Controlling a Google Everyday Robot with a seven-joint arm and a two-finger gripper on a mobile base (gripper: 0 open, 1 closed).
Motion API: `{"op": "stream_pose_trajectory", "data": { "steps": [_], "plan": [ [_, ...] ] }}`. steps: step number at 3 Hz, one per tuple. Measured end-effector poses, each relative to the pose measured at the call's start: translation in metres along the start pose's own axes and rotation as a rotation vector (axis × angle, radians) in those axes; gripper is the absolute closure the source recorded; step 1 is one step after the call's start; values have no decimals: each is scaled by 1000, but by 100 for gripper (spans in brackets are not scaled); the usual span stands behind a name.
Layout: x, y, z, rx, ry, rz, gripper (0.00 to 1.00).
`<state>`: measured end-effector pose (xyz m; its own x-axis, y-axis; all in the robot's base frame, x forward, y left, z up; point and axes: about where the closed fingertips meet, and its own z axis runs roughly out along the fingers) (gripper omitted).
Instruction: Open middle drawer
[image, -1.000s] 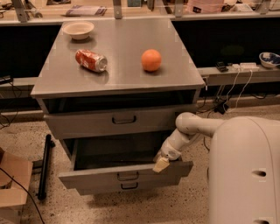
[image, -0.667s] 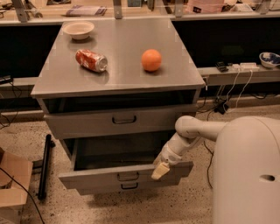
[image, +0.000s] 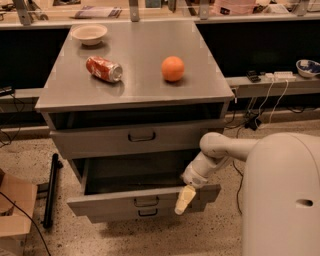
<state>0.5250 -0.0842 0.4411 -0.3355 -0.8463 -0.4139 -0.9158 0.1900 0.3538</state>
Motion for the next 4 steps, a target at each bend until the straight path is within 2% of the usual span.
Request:
{"op": "stream_pose_trajectory", "data": {
  "steps": [1, 2, 3, 4],
  "plan": [
    [7, -3, 6, -10, 48, 12, 0],
    [30, -6, 23, -66, 85, 55, 26],
    [29, -8, 22, -66, 85, 55, 50],
    [39, 19, 28, -84, 114, 94, 73]
  ]
}}
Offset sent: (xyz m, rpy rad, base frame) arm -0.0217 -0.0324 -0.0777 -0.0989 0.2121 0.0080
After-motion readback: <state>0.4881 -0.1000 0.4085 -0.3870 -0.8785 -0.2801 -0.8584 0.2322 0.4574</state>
